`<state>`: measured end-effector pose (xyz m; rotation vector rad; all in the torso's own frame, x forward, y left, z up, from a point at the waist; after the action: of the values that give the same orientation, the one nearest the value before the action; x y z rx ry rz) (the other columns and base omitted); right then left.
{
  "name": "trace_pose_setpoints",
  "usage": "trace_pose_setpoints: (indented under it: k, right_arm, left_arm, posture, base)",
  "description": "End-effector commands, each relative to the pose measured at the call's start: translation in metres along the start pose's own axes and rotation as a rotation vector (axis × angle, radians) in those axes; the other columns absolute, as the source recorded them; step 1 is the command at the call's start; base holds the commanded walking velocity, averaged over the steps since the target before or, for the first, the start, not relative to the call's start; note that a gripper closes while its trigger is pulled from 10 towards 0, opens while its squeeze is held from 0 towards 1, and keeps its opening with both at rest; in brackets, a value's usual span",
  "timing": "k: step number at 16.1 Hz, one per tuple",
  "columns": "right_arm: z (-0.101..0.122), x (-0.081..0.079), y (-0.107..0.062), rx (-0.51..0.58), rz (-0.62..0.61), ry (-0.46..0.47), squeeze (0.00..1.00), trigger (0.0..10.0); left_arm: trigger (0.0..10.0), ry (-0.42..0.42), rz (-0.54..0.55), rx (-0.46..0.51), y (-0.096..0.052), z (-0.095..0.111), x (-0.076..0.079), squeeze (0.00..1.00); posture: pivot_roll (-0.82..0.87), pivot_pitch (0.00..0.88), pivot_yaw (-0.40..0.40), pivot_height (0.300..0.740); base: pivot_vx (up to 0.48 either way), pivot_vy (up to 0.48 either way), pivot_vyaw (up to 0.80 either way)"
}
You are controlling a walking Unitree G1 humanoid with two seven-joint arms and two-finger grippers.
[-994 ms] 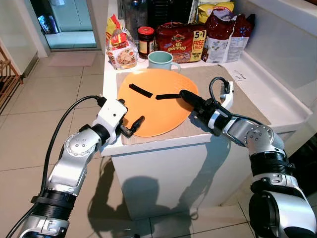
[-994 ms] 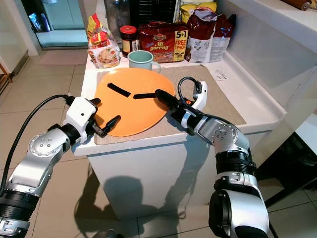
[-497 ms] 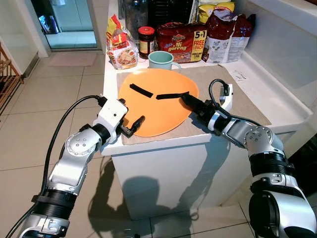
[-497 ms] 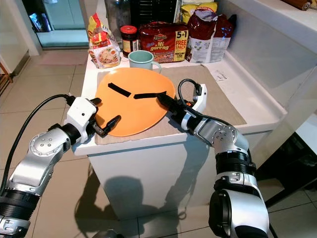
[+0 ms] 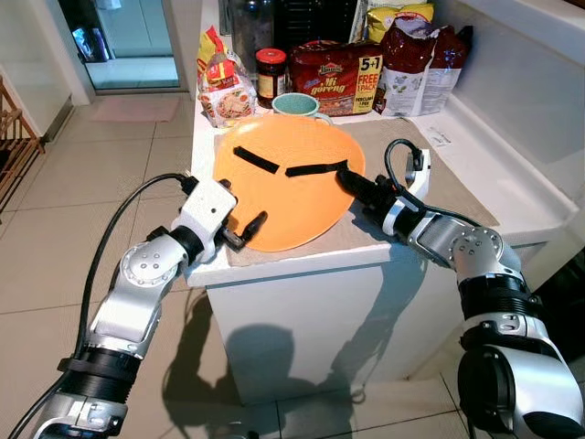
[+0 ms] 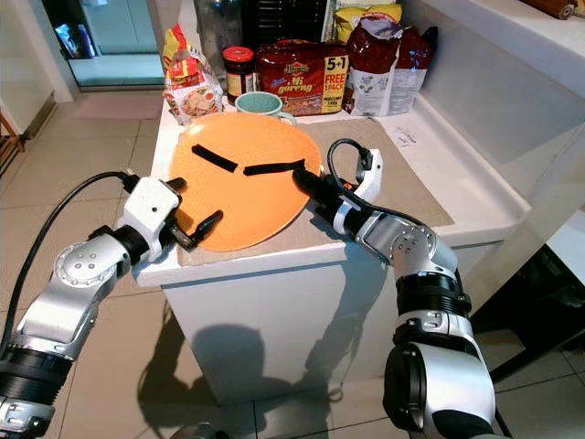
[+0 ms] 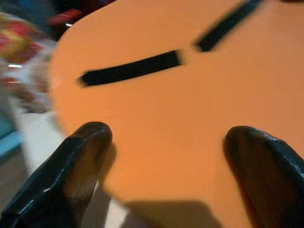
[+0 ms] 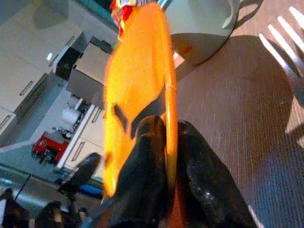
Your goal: Setting the table
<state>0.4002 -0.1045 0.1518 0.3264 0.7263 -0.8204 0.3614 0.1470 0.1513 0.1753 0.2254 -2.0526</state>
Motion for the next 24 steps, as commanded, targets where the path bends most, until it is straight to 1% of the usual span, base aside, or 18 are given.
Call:
trace_pose_setpoints:
  k: [1,3,4,6,7,8,9,10,11,12,13,14,15,16,17,20,22,24]
  right_arm:
    - [0.006,0.003,-0.001,0.024,-0.024,0.001,0.0,0.0]
    - [0.005,0.006,-0.001,0.028,-0.039,0.005,0.0,0.0]
    - [0.005,0.006,-0.001,0.033,-0.04,0.011,0.0,0.0]
    - [0.01,0.002,-0.001,0.059,-0.029,0.016,0.0,0.0]
    - [0.012,0.001,-0.001,0.066,-0.023,0.018,0.0,0.0]
    - [0.024,-0.015,-0.005,0.101,0.039,-0.005,0.0,0.0]
    - [0.029,-0.023,-0.008,0.114,0.068,-0.022,0.0,0.0]
    - [0.036,-0.036,-0.014,0.134,0.112,-0.052,0.0,0.0]
    - [0.045,-0.047,-0.024,0.159,0.136,-0.097,0.0,0.0]
    - [0.053,-0.054,-0.033,0.183,0.138,-0.132,0.0,0.6]
    - [0.057,-0.057,-0.037,0.196,0.139,-0.147,0.0,3.6]
    - [0.06,-0.064,-0.044,0.212,0.142,-0.172,0.0,8.1]
    - [0.059,-0.071,-0.05,0.215,0.138,-0.2,0.0,10.0]
    - [0.053,-0.078,-0.055,0.206,0.134,-0.219,0.0,10.0]
    - [0.05,-0.081,-0.057,0.201,0.134,-0.223,0.0,10.0]
    - [0.046,-0.078,-0.065,0.196,0.085,-0.242,0.0,10.0]
    - [0.045,-0.08,-0.073,0.216,0.045,-0.338,0.0,10.0]
    - [0.044,-0.082,-0.078,0.248,0.013,-0.379,0.0,10.0]
  left_arm:
    - [10.0,0.03,0.07,0.103,-0.003,0.037,-0.019,0.0]
    - [10.0,0.049,0.13,0.207,-0.012,0.067,-0.034,0.0]
    - [10.0,0.04,0.155,0.255,-0.018,0.083,-0.041,0.0]
    - [10.0,0.003,0.224,0.343,-0.036,0.113,-0.059,0.0]
    - [10.0,-0.003,0.24,0.351,-0.04,0.117,-0.062,0.0]
    - [10.0,-0.022,0.348,0.31,-0.058,0.11,-0.085,0.0]
    - [10.0,-0.014,0.384,0.278,-0.064,0.102,-0.092,0.0]
    - [10.0,-0.016,0.422,0.233,-0.072,0.088,-0.097,0.0]
    - [10.0,-0.036,0.439,0.18,-0.077,0.071,-0.094,0.0]
    - [10.0,-0.054,0.437,0.15,-0.078,0.062,-0.088,0.0]
    - [10.0,-0.067,0.434,0.146,-0.077,0.06,-0.084,0.0]
    - [10.0,-0.099,0.423,0.143,-0.073,0.058,-0.077,0.0]
    - [10.0,-0.115,0.412,0.135,-0.07,0.055,-0.07,0.0]
    - [10.0,-0.117,0.377,0.129,-0.063,0.054,-0.059,0.0]
    - [10.0,-0.119,0.357,0.129,-0.059,0.054,-0.053,0.0]
    - [10.0,-0.117,0.35,0.144,-0.056,0.06,-0.049,0.0]
    - [10.0,-0.132,0.372,0.143,-0.057,0.058,-0.048,0.0]
    - [10.0,-0.122,0.39,0.118,-0.057,0.05,-0.042,0.0]
  posture:
    - [0.08,0.0,-0.013,0.74]
    - [0.09,0.0,-0.012,0.74]
    - [0.09,0.0,-0.011,0.74]
    - [0.09,0.0,-0.005,0.74]
    - [0.09,0.0,-0.005,0.74]
    - [0.1,0.0,-0.003,0.74]
    - [0.1,0.0,-0.003,0.74]
    - [0.1,0.0,-0.01,0.74]
    - [0.1,0.0,-0.011,0.74]
    - [0.09,0.0,-0.011,0.74]
    - [0.09,0.0,-0.011,0.74]
    - [0.08,0.0,-0.01,0.74]
    - [0.08,0.0,-0.01,0.74]
    - [0.06,0.0,-0.003,0.74]
    - [0.06,0.0,-0.003,0.74]
    - [0.06,0.0,-0.001,0.74]
    - [0.06,0.0,-0.002,0.74]
    - [0.05,0.0,-0.006,0.74]
  base:
    - [0.0,0.0,0.0]
    - [0.0,0.0,0.0]
    - [0.0,0.0,0.0]
    - [0.0,0.0,0.0]
    - [0.0,0.0,0.0]
    - [0.0,0.0,0.0]
    - [0.0,0.0,0.0]
    - [0.0,0.0,0.0]
    - [0.0,0.0,0.0]
    - [0.0,0.0,0.0]
    - [-0.281,0.0,0.0]
    - [-0.33,0.0,0.0]
    - [-0.334,0.0,0.0]
    - [-0.337,0.0,0.0]
    - [-0.337,0.0,0.0]
    - [-0.336,0.0,0.0]
    - [0.0,0.0,0.0]
    - [0.0,0.0,0.0]
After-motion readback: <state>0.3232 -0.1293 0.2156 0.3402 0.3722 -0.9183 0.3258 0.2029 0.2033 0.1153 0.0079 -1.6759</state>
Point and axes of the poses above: a point about 5 cm out from each wrist's last joint towards the gripper, its own y axis pointing out of the wrist towards the gripper, its own z axis along the axis of the wrist's last joint, x = y × z, the point moved 5 cm from there along y, pointing out of the wrist towards the gripper, and after that the axes turned 10 degrees about -y, right-handed, at the moved point
